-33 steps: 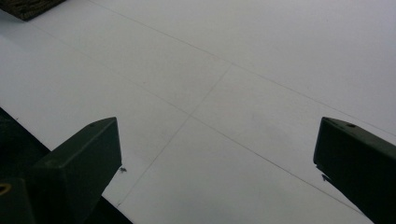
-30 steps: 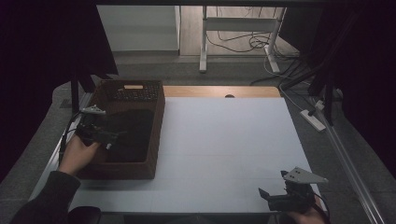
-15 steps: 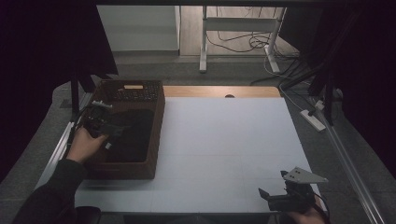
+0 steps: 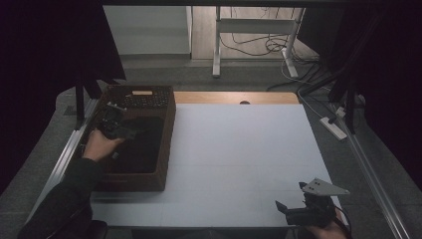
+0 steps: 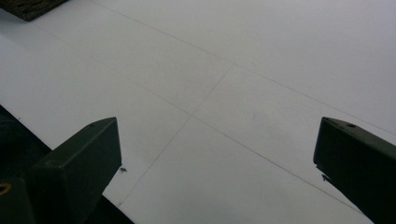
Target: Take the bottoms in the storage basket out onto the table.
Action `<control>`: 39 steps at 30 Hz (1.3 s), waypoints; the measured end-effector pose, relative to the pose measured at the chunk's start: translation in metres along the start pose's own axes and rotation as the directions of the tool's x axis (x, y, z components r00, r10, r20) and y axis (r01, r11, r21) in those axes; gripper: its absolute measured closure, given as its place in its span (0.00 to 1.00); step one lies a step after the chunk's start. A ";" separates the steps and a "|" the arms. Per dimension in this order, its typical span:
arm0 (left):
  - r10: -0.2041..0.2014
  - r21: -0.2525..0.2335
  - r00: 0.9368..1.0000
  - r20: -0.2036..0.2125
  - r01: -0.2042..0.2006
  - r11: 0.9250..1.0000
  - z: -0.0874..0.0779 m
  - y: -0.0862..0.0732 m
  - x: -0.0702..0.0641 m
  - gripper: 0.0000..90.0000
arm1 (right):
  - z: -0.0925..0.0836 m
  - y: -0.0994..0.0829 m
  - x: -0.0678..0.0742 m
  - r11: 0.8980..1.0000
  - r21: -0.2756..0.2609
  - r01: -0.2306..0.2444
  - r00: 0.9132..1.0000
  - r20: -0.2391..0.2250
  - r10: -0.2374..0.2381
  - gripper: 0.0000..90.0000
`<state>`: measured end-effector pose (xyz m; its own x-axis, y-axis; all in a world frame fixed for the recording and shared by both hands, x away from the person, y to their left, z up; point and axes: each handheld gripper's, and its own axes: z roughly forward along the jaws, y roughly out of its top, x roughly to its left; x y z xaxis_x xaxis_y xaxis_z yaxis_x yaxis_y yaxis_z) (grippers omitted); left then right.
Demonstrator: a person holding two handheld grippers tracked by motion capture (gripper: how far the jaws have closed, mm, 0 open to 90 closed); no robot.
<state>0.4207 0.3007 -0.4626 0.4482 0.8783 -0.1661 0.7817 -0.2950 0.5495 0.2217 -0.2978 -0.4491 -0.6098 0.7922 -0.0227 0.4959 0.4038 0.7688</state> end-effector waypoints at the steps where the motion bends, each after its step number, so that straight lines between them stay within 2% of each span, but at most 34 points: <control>1: 0.001 0.006 1.000 -0.001 -0.001 1.000 0.002 0.001 0.002 0.00 | 0.000 0.000 0.000 1.000 0.000 0.001 1.000 -0.001 -0.001 0.01; 6: -0.001 0.032 1.000 0.027 0.000 0.999 0.014 0.005 0.010 0.00 | 0.000 0.000 0.000 1.000 -0.001 0.002 1.000 -0.001 -0.002 0.01; 8: 0.020 0.039 1.000 0.014 -0.021 0.999 0.016 0.008 0.011 0.00 | 0.000 0.000 0.000 1.000 -0.001 0.001 1.000 -0.003 -0.001 0.01; 12: 0.039 0.063 0.999 0.015 -0.040 0.997 0.023 0.011 0.016 0.00 | 0.000 0.000 0.000 1.000 -0.001 0.004 1.000 -0.004 -0.004 0.01; 16: 0.026 0.089 0.999 0.025 -0.029 0.996 0.033 0.014 0.022 0.00 | 0.000 0.000 0.000 1.000 -0.001 0.004 1.000 -0.004 -0.004 0.01; 20: 0.032 0.128 0.999 0.025 -0.035 0.991 0.044 0.015 0.026 0.00 | 0.000 0.000 0.000 1.000 -0.002 0.003 1.000 -0.006 -0.003 0.01; 26: 0.051 0.184 0.998 0.026 -0.055 0.981 0.057 0.016 0.028 0.00 | -0.001 0.000 -0.001 1.000 -0.005 -0.001 1.000 -0.009 0.001 0.01; 31: 0.060 0.237 0.998 0.020 -0.063 0.969 0.069 0.014 0.028 0.00 | -0.001 0.000 -0.001 1.000 -0.005 0.001 1.000 -0.010 -0.001 0.01; 33: 0.086 0.272 0.996 -0.001 -0.082 0.959 0.072 0.012 0.027 0.00 | -0.001 0.000 -0.001 1.000 -0.005 0.000 1.000 -0.010 -0.001 0.01; 35: 0.136 0.307 0.990 -0.036 -0.119 0.944 0.075 0.012 0.022 0.00 | -0.001 -0.001 -0.001 1.000 -0.004 0.000 1.000 -0.011 0.000 0.01; 39: 0.107 0.334 0.992 -0.068 -0.079 0.939 0.079 0.016 0.017 0.00 | -0.001 -0.001 0.000 1.000 -0.001 0.005 1.000 -0.010 -0.005 0.01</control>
<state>0.4748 0.2819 -0.5214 0.4989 0.8652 -0.0498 0.8438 -0.4719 0.2555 0.2213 -0.2987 -0.4491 -0.6180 0.7859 -0.0201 0.4924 0.4069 0.7694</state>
